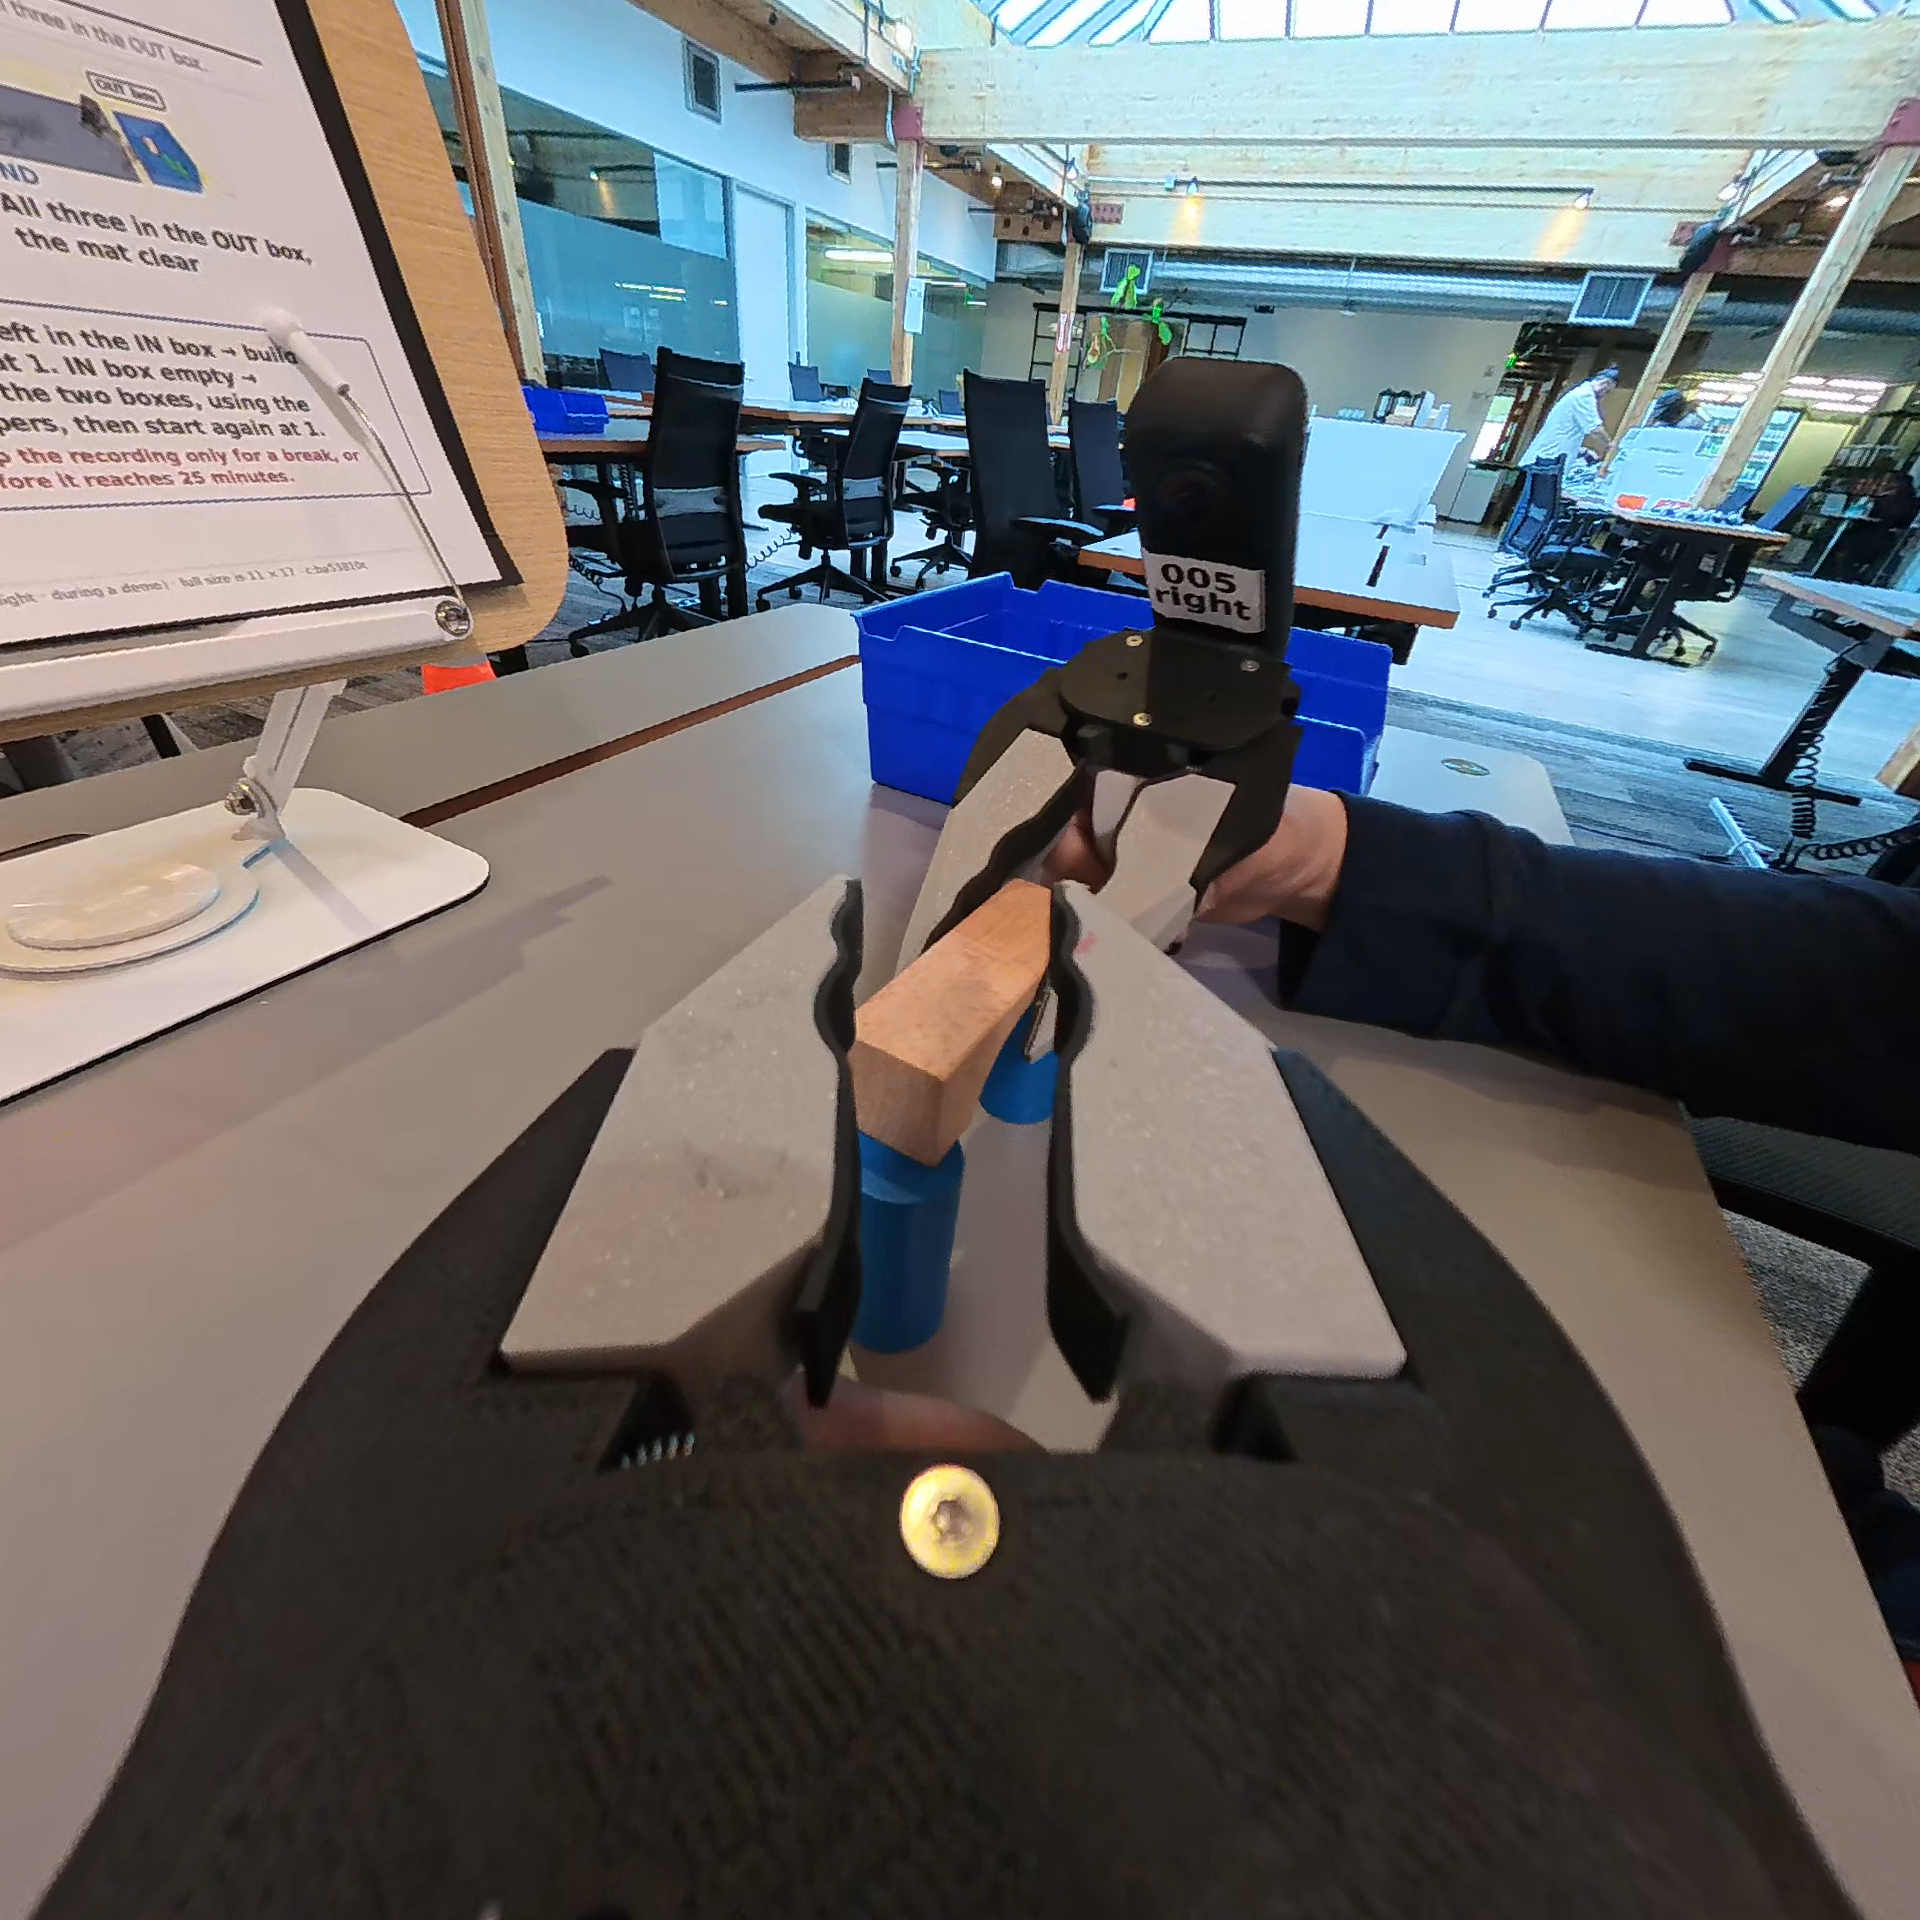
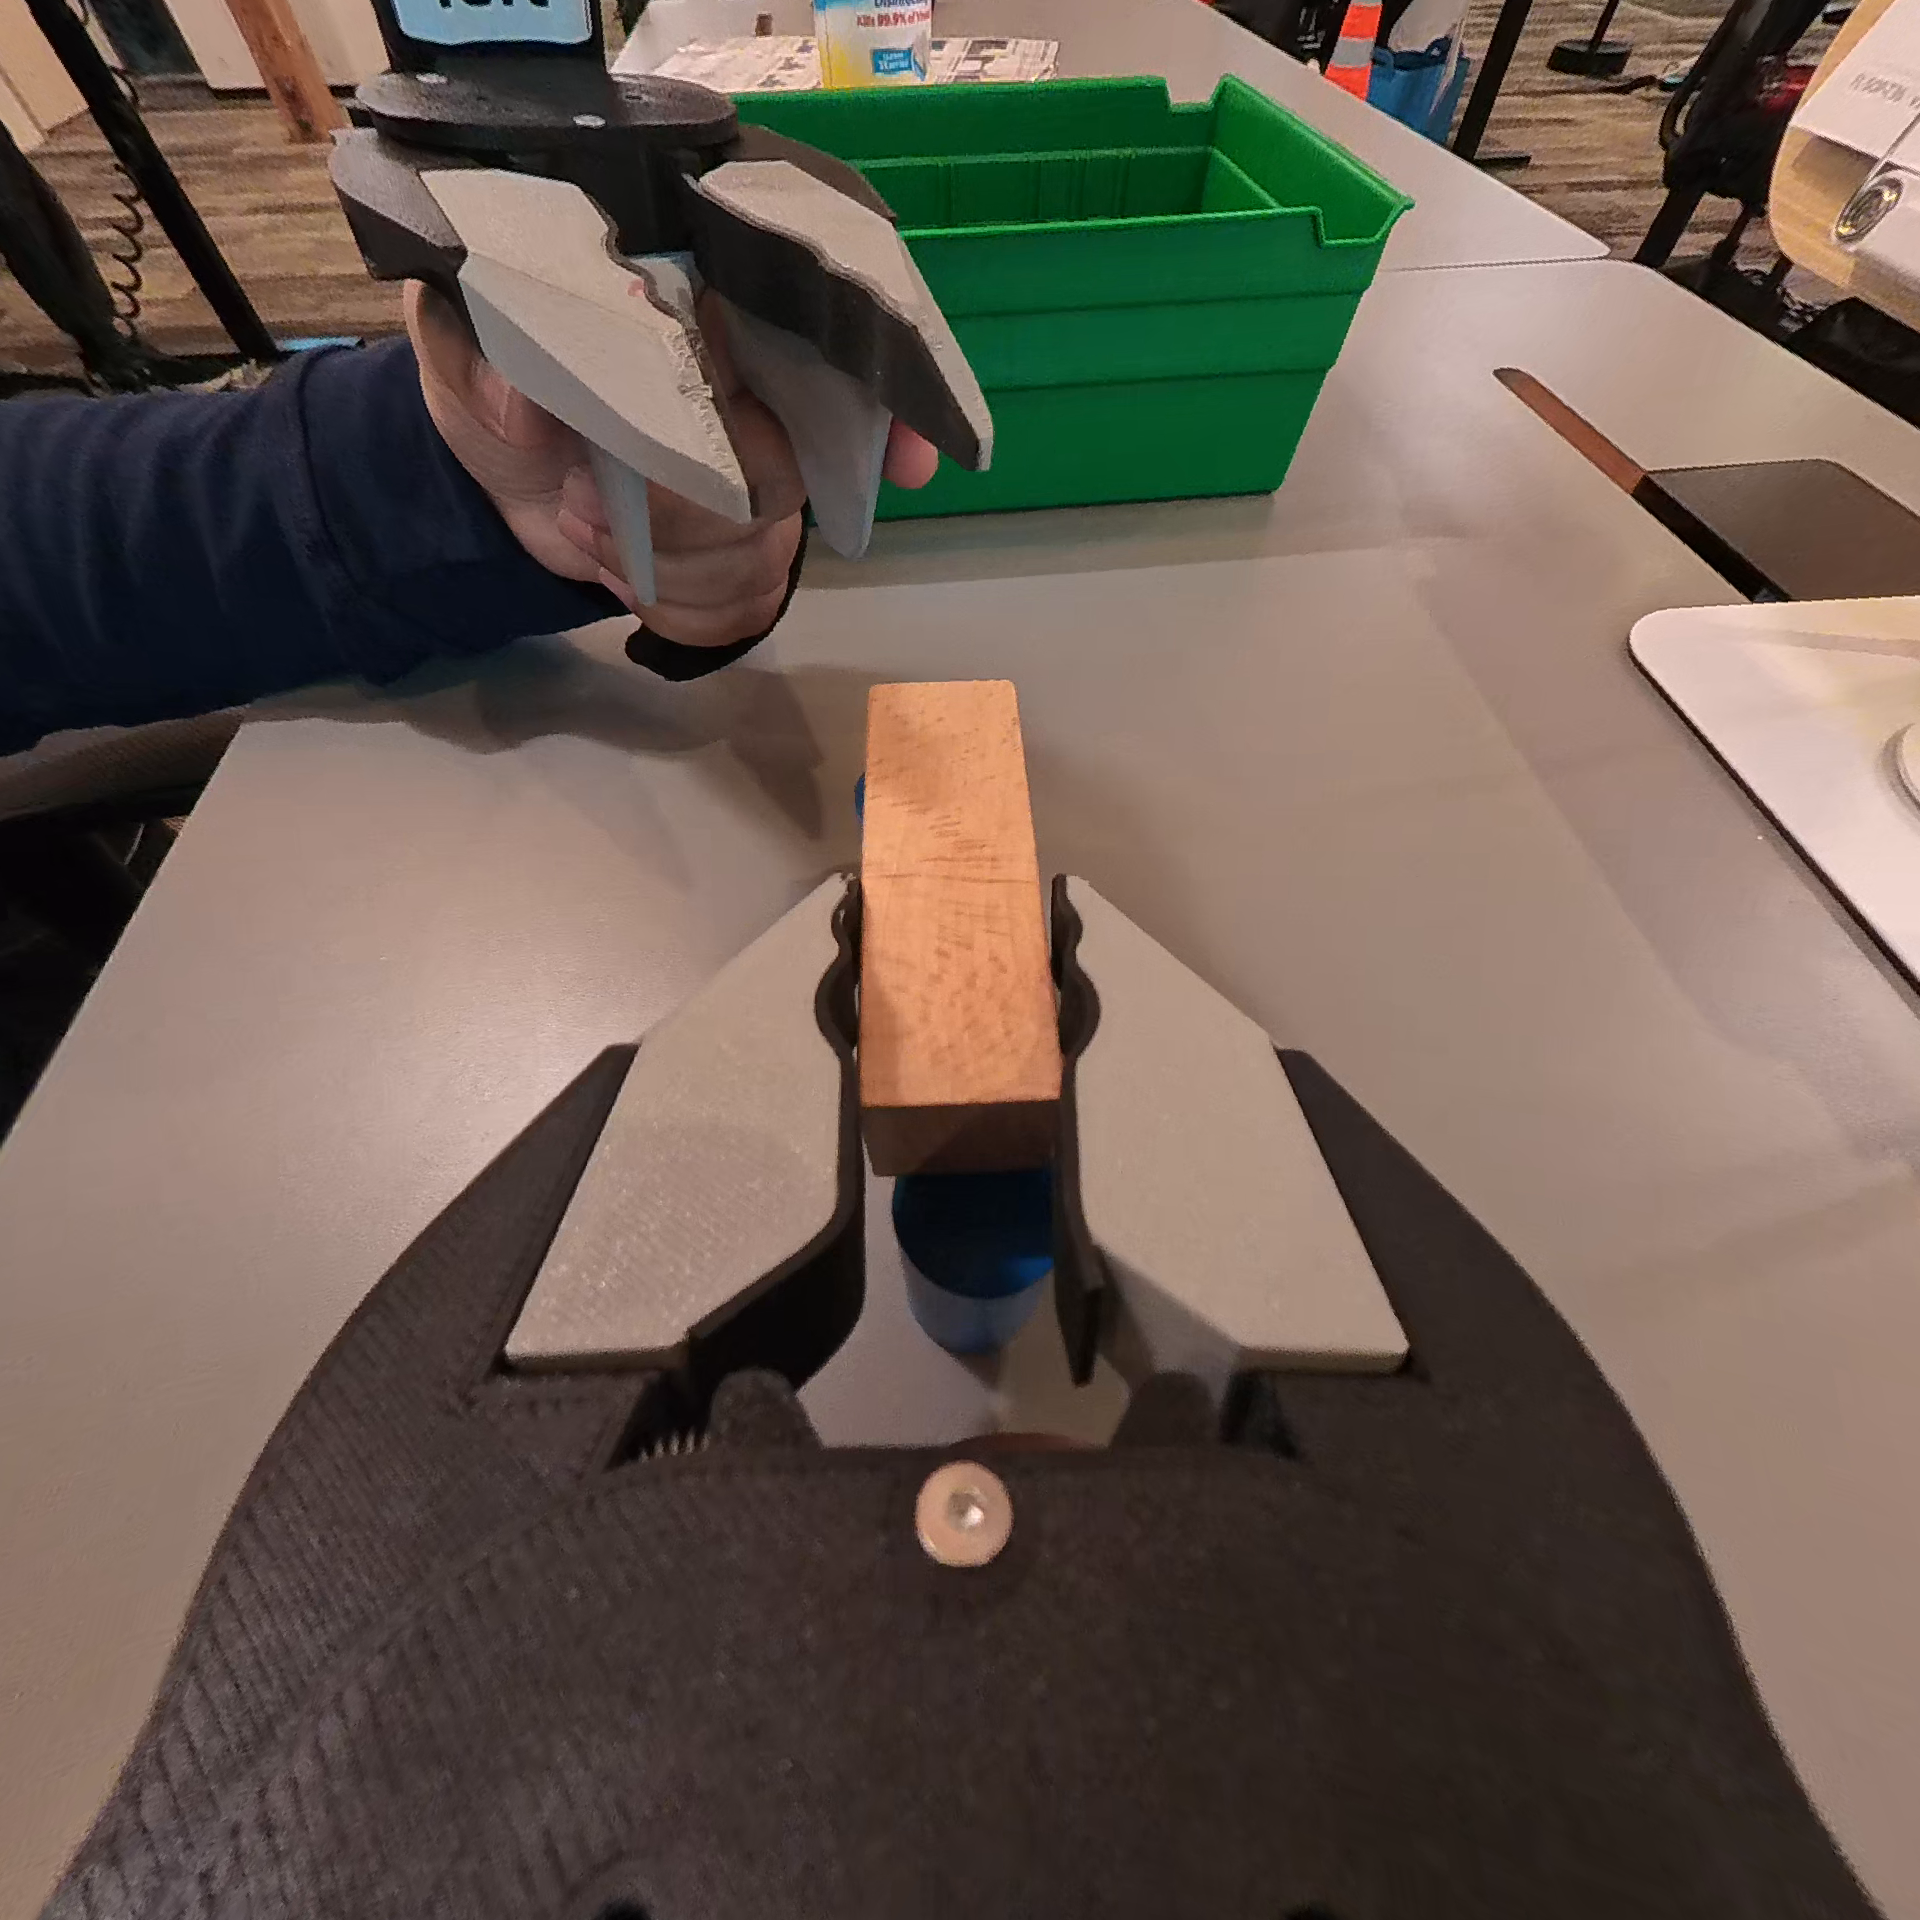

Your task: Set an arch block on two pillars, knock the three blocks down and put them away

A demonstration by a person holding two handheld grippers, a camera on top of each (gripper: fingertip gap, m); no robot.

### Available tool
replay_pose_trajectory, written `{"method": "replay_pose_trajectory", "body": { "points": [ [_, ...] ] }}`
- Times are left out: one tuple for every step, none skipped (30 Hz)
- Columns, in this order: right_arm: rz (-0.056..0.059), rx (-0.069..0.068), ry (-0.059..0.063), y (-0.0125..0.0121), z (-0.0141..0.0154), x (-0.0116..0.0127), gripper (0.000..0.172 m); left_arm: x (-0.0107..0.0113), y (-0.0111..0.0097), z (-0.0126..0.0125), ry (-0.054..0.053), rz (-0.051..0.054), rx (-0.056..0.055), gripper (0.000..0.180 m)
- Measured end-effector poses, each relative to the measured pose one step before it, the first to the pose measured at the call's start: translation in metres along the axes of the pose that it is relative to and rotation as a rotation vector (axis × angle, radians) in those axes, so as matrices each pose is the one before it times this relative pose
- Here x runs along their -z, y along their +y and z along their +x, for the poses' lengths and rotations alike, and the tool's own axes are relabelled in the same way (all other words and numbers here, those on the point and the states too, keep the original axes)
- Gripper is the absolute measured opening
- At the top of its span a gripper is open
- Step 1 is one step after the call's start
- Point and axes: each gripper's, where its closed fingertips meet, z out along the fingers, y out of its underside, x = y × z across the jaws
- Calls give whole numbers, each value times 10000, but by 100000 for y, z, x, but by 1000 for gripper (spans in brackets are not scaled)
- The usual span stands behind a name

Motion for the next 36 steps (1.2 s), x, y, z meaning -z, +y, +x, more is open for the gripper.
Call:
{"method": "replay_pose_trajectory", "body": {
  "points": [
    [81,-19,-11,-150,-23,67,34,12,-12,17,9,2,-2,33],
    [99,-16,-9,-192,-12,93,34,3,-1,8,0,1,-2,33],
    [97,-18,3,-195,-5,108,35,-5,-4,-11,-2,2,1,33],
    [84,-21,14,-193,16,109,36,5,-1,-18,-5,0,2,34],
    [71,-20,21,-158,27,110,38,1,2,-7,-5,-1,0,34],
    [66,-16,5,-141,-2,112,39,1,3,-3,0,-2,-3,34],
    [58,-14,10,-131,7,117,39,12,-12,1,-1,2,-6,34],
    [45,-7,29,-122,17,132,40,19,-16,2,2,5,-5,34],
    [55,3,25,-171,-6,175,41,28,-27,2,5,6,-6,34],
    [70,18,49,-190,-8,236,42,44,-37,0,-2,7,-18,34],
    [89,28,95,-207,11,317,42,54,-59,-8,-21,10,-35,34],
    [115,32,94,-185,-22,395,42,82,-77,-42,-33,23,-37,34],
    [136,42,86,-195,-45,464,42,85,-100,-22,-24,31,-21,34],
    [142,45,110,-173,11,522,42,96,-118,-32,-7,34,1,34],
    [161,19,137,-168,95,582,42,78,-93,-36,0,29,16,33],
    [209,-49,167,-210,187,606,41,72,-36,-67,-8,8,25,33],
    [225,-113,160,-261,215,581,41,52,2,-85,-13,-7,40,33],
    [201,-109,177,-257,215,538,40,17,61,-69,-5,-21,57,34],
    [103,-19,244,-100,249,470,40,-9,147,-54,10,-62,50,34],
    [-64,112,293,113,265,367,37,-29,226,-47,-2,-109,8,34],
    [-148,140,321,239,300,283,34,-36,278,-97,-48,-130,-42,34],
    [-166,78,271,321,245,211,32,-55,300,-97,-61,-146,-66,35],
    [-203,10,143,433,90,115,29,-66,325,-40,-23,-153,-51,35],
    [-263,-39,78,525,31,10,27,-89,317,27,16,-142,-26,36],
    [-276,-36,97,551,51,-52,26,-109,300,68,26,-132,-26,36],
    [-302,3,164,626,142,-83,24,-120,271,74,17,-125,-52,37],
    [-277,46,100,569,3,-100,24,-114,250,47,-7,-117,-83,37],
    [-163,38,46,443,-119,-40,23,-106,198,32,-25,-101,-94,38],
    [-142,67,16,367,-128,25,23,-89,134,47,-19,-76,-83,39],
    [-63,54,75,161,8,96,23,-63,62,70,-1,-43,-62,40],
    [48,30,89,-23,111,137,22,-48,10,103,24,-10,-43,41],
    [80,-40,46,-94,134,154,22,-25,-25,97,24,11,-31,42],
    [106,-111,3,-141,144,171,22,-17,-29,63,16,14,-25,42],
    [104,-154,-33,-120,136,158,21,-10,-13,35,1,10,-16,42],
    [52,-158,-30,-16,150,123,20,-12,-14,-12,-14,9,-8,42],
    [-13,-139,-4,92,160,87,19,-11,-3,-16,-8,9,7,42]
  ]
}}
